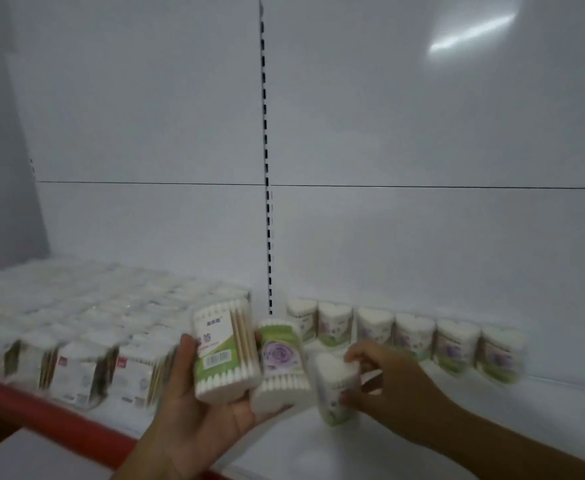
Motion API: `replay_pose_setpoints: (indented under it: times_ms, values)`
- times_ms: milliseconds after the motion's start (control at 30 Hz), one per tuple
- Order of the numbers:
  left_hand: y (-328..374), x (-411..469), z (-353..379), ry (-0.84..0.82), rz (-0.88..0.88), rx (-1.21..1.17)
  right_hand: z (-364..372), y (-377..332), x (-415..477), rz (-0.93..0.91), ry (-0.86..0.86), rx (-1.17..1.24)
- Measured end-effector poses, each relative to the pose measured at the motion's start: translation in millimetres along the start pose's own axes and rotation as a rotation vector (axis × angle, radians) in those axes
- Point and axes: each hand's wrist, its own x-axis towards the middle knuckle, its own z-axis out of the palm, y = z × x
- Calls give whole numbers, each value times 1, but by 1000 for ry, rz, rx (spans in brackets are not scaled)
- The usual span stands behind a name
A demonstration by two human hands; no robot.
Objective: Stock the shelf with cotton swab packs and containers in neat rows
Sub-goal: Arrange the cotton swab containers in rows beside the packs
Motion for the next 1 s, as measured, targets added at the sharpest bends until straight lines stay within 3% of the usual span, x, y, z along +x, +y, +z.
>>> replay_pose_setpoints:
  times_ms: [133, 200, 267, 433, 500, 567, 700, 767, 900, 967, 1000]
  values:
    - [32, -4, -37, -99, -15, -136, 50, -3, 43, -89, 201, -329]
    - [36, 1, -52, 117, -10, -90, 60, -2, 62, -189, 284, -499]
    - [39, 5, -57, 217, -1, -61, 64, -5, 78, -218, 309, -611]
    - [40, 22, -73, 176, -18, -95, 55, -9, 93, -149, 238, -714]
    - [45, 29, -66, 46, -24, -98, 46, -15, 83, -113, 227, -584]
    - [45, 34, -67, 39, 4, -47, 39, -29, 65, -56, 244, -287]
    - [21, 51, -48, -35, -137, -156, 40, -56, 31, 81, 14, 92]
    - [10, 62, -44, 52, -89, -61, 40, -54, 24, 73, 83, 159]
    - [9, 76, -38, 18, 47, 65, 11, -39, 24, 86, 171, 245]
    - [9, 83, -41, 69, 87, 69, -9, -28, 25, 110, 162, 166]
    - [3, 89, -45, -48, 82, 32, -19, -23, 28, 133, 139, 67]
